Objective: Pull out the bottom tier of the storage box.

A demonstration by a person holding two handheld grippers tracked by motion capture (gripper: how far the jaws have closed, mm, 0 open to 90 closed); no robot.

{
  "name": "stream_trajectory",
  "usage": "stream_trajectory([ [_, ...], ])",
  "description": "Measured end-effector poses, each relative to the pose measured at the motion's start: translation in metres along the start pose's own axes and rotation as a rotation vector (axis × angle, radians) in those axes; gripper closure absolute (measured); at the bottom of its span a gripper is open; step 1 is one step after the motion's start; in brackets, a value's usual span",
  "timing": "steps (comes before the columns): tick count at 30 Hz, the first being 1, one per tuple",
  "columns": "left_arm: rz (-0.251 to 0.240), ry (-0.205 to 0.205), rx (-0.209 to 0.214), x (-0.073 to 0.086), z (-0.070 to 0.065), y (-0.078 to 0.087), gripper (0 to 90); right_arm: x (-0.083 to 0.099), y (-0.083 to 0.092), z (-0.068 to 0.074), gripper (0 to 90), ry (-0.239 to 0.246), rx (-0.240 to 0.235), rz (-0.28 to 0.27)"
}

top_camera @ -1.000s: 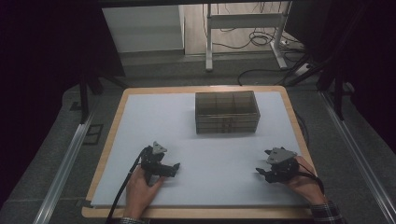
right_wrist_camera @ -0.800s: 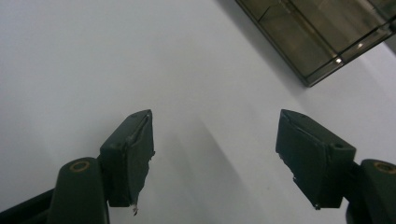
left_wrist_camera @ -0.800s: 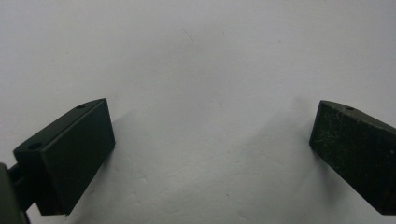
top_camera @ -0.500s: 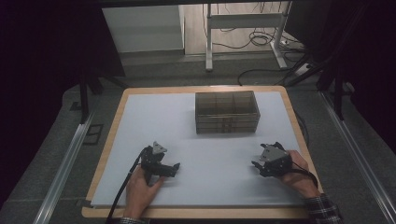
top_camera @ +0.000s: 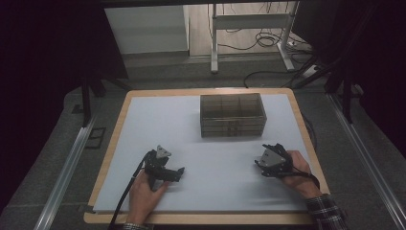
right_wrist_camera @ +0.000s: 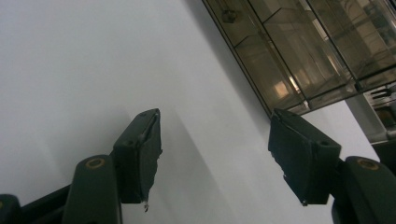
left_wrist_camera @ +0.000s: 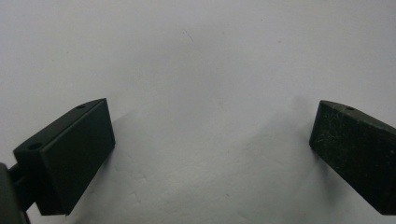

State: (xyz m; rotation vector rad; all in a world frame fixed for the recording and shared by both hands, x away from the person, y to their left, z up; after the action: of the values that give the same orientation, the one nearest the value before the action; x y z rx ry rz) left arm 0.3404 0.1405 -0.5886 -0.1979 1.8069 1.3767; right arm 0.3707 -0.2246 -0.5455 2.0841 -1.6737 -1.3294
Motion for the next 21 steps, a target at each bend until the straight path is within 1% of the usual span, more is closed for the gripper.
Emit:
stream_trajectory([
  [4,0.000,0.000,0.000,0.000,0.000,0.000,0.0,-0.004,-0.006,0.001,36.8,0.039,0.027,0.005],
  [6,0.000,0.000,0.000,0.000,0.000,0.000,0.0,-0.006,-0.009,0.001,38.0,0.071,0.050,0.012],
  [8,0.000,0.000,0.000,0.000,0.000,0.000,0.0,-0.007,-0.011,0.002,38.7,0.077,0.059,0.013],
  [9,0.000,0.000,0.000,0.000,0.000,0.000,0.0,-0.009,-0.013,0.001,40.1,0.108,0.070,0.022],
  [11,0.000,0.000,0.000,0.000,0.000,0.000,0.0,-0.011,-0.016,0.000,41.3,0.130,0.090,0.022],
  [12,0.000,0.000,0.000,0.000,0.000,0.000,0.0,-0.011,-0.016,0.000,41.3,0.130,0.090,0.022],
  [13,0.000,0.000,0.000,0.000,0.000,0.000,0.0,-0.012,-0.017,0.001,41.9,0.130,0.099,0.020],
  [14,0.000,0.000,0.000,0.000,0.000,0.000,0.0,-0.013,-0.018,0.001,42.6,0.139,0.102,0.023],
  [15,0.000,0.000,0.000,0.000,0.000,0.000,0.0,-0.015,-0.021,0.001,43.4,0.152,0.117,0.021],
  [16,0.000,0.000,0.000,0.000,0.000,0.000,0.0,-0.016,-0.022,0.001,43.8,0.161,0.121,0.021],
  [19,0.000,0.000,0.000,0.000,0.000,0.000,0.0,-0.017,-0.025,0.001,45.0,0.172,0.133,0.027],
  [21,0.000,0.000,0.000,0.000,0.000,0.000,0.0,-0.018,-0.028,0.002,45.2,0.190,0.140,0.035],
])
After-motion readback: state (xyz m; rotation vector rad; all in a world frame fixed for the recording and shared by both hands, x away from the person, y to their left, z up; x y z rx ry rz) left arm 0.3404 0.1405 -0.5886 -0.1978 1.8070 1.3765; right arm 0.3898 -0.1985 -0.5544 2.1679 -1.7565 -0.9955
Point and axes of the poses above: each handheld gripper's, and its own axes: y roughly backward along the jaws, x roughly out of its underside, z roughly to its left, the point moved 5 cm from there along -y, roughly forward along the jaws
